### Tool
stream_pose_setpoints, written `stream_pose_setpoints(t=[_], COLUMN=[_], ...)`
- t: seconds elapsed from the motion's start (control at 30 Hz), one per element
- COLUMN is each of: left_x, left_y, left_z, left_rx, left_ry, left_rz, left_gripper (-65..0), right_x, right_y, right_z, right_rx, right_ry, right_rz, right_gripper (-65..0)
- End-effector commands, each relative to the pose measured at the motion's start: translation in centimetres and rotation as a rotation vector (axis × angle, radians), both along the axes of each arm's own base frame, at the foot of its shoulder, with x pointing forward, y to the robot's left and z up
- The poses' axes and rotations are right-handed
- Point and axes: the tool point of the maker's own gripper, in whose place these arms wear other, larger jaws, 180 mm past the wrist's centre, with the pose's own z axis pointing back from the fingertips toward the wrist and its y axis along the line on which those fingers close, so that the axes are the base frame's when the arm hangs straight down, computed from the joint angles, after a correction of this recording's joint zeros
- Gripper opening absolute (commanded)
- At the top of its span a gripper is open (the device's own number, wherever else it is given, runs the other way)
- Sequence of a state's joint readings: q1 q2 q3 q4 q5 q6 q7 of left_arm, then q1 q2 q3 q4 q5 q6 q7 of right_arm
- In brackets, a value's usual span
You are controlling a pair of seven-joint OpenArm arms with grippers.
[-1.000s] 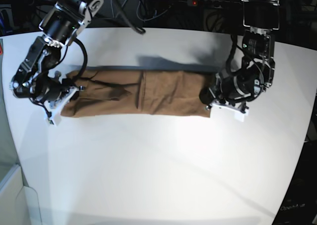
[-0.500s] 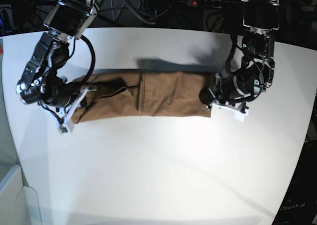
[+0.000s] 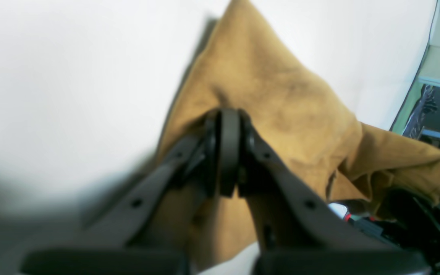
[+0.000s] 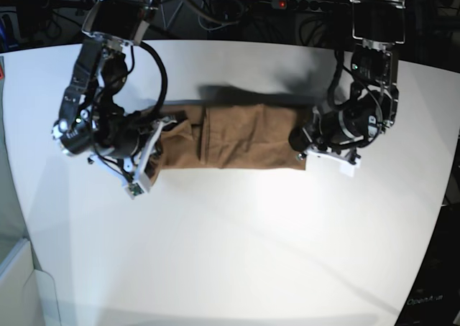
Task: Fold the T-shirt properly
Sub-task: 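Lift the strip end with the right gripper and fold it toward the left gripper, then lay the right-held end over the folded stack beside the left gripper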
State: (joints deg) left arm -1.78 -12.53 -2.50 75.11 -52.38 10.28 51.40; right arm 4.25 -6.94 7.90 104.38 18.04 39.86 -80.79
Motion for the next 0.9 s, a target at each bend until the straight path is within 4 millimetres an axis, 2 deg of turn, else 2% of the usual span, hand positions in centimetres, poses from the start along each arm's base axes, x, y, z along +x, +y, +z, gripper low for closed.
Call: stream_pose_setpoints(t=[0.0, 0.17, 0.37, 0.6, 0.7, 0.87], left_x=[-0.8, -0.8, -0.8, -0.8, -0.7, 0.2], left_y=[1.6, 0.8, 0.6, -0.1, -0.2, -0.4], left_z=[-1.2, -1.2, -1.2, -1.2, -1.1, 0.4], left_rx=[0.085, 0.069, 0.065, 0.051, 0.049, 0.050], left_ry=[0.048, 0.048, 0.048, 0.047, 0.044, -0.006], left_rz=[0.012, 0.010, 0.009, 0.009, 0.008, 0.000], left_gripper=[-62.8, -62.8, -62.8, -62.8, -62.8, -62.8], right_x=[1.0, 1.0, 1.0, 1.6, 1.3, 0.9], right_y=[1.1, 2.8, 5.8, 6.3, 7.1, 9.9], right_z=[1.4, 1.6, 2.1, 2.6, 1.6, 0.4], right_rx=[0.031, 0.054, 0.049, 0.069, 0.107, 0.274], right_ry=[-0.054, -0.058, -0.073, -0.104, -0.068, -0.028], right_rz=[0.018, 0.048, 0.155, 0.162, 0.176, 0.202], right_gripper=[-61.7, -61.5, -61.5, -61.4, -61.4, -61.4])
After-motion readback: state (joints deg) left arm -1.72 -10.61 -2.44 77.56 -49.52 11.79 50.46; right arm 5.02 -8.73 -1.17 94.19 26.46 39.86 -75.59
